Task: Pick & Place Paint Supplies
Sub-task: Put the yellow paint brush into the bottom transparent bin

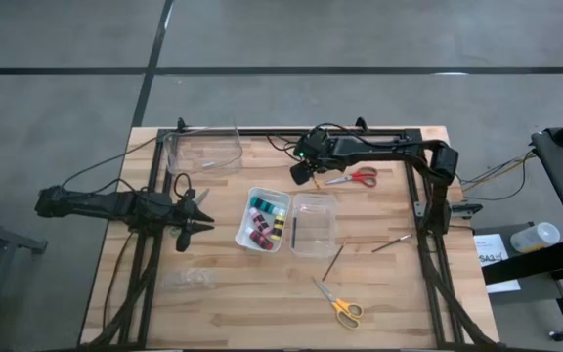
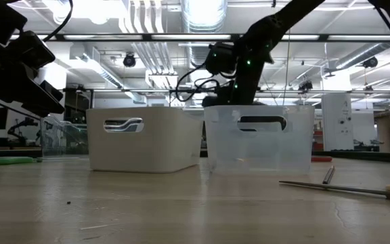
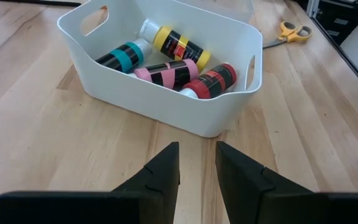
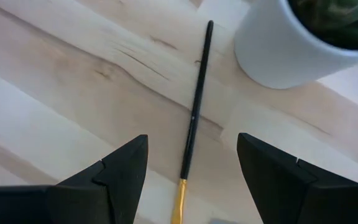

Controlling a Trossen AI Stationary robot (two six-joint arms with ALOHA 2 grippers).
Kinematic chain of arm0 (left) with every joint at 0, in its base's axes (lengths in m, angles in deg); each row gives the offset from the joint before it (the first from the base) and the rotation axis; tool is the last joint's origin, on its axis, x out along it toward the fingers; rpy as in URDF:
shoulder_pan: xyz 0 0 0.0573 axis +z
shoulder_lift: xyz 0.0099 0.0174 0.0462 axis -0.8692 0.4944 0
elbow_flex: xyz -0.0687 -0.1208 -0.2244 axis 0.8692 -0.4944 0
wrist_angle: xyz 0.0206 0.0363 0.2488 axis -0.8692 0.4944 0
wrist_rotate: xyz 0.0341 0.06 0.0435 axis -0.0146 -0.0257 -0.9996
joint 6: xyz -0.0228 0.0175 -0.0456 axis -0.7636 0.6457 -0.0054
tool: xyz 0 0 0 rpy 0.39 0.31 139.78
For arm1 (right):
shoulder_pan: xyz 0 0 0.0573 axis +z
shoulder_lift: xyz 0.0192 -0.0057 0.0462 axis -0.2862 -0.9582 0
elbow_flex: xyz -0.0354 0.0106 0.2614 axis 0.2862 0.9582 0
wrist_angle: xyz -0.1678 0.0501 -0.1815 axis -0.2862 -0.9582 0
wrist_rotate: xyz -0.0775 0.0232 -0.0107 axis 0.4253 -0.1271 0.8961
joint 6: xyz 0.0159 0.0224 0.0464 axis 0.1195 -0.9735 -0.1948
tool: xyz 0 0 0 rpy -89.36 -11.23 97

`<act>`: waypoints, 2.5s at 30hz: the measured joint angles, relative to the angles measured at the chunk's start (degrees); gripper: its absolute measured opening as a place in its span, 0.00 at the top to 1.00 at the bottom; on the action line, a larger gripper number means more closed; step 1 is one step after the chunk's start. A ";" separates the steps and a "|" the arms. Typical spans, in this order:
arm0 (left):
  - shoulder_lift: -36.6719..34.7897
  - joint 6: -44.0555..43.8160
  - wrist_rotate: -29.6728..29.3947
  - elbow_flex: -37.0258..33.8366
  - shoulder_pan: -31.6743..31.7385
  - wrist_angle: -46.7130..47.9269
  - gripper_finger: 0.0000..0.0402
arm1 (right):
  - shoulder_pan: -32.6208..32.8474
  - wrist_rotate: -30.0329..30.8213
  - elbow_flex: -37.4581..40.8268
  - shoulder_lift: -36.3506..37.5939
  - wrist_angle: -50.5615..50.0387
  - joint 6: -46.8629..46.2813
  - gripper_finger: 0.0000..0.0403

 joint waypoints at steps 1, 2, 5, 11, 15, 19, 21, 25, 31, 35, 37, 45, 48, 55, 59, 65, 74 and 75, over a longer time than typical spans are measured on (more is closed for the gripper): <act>0.00 0.02 0.02 0.00 0.00 0.02 0.73 | 0.11 0.47 0.74 -0.21 1.47 -0.45 0.39; 0.00 0.00 0.00 0.00 0.00 0.02 0.73 | 0.18 0.90 1.44 -0.30 2.55 -1.36 0.39; 0.00 0.02 0.02 0.00 0.00 0.02 0.73 | 0.18 1.29 3.53 -1.16 5.33 -2.62 0.39; 0.09 0.00 0.00 0.00 0.00 0.02 0.73 | 0.20 2.41 6.53 -2.94 12.37 -2.36 0.39; 0.15 0.02 0.02 0.00 0.00 0.01 0.73 | 0.20 2.79 6.87 -3.93 12.77 -2.35 0.39; 0.40 0.02 0.01 -0.01 0.00 0.02 0.73 | 0.16 2.78 7.78 -4.33 13.58 -2.77 0.39; 0.40 0.00 0.02 0.00 0.00 0.02 0.73 | 0.14 2.74 8.37 -4.29 14.57 -3.04 0.39; 0.42 0.02 0.00 -0.02 0.00 0.02 0.73 | 0.14 2.18 9.37 -4.23 15.90 -3.62 0.40; 0.39 0.00 0.00 -0.02 0.00 0.02 0.73 | 0.14 1.32 9.09 -4.46 15.77 -3.62 0.40; 0.39 0.02 0.00 -0.02 0.00 0.02 0.73 | 0.14 1.09 9.05 -4.51 15.51 -3.43 0.43; 0.39 0.02 0.00 -0.02 0.00 0.02 0.73 | 0.14 0.91 9.05 -4.52 15.13 -3.39 0.48; 0.39 0.02 0.00 -0.02 0.00 0.02 0.73 | 0.31 0.21 9.03 -4.88 14.89 -3.38 0.72; 0.39 0.01 0.00 -0.02 0.00 0.02 0.73 | 0.31 -0.07 9.05 -4.90 14.88 -3.38 0.81; 0.39 0.01 0.00 -0.02 0.00 0.01 0.73 | 0.71 -0.26 9.10 -4.92 15.07 -3.18 0.96; 0.39 0.02 0.00 -0.02 0.01 0.02 0.73 | 0.73 -0.26 9.12 -4.92 15.07 -3.23 0.96; 0.39 0.01 0.00 -0.02 0.01 0.02 0.73 | 0.75 -0.28 9.16 -4.56 15.08 -3.38 0.96; 0.39 0.02 0.00 -0.02 0.02 0.02 0.73 | 1.07 -0.51 9.51 -1.93 13.64 -2.75 0.96; 0.39 0.00 0.00 -0.02 0.02 0.02 0.73 | 1.09 -0.40 9.51 -1.65 13.70 -2.70 0.96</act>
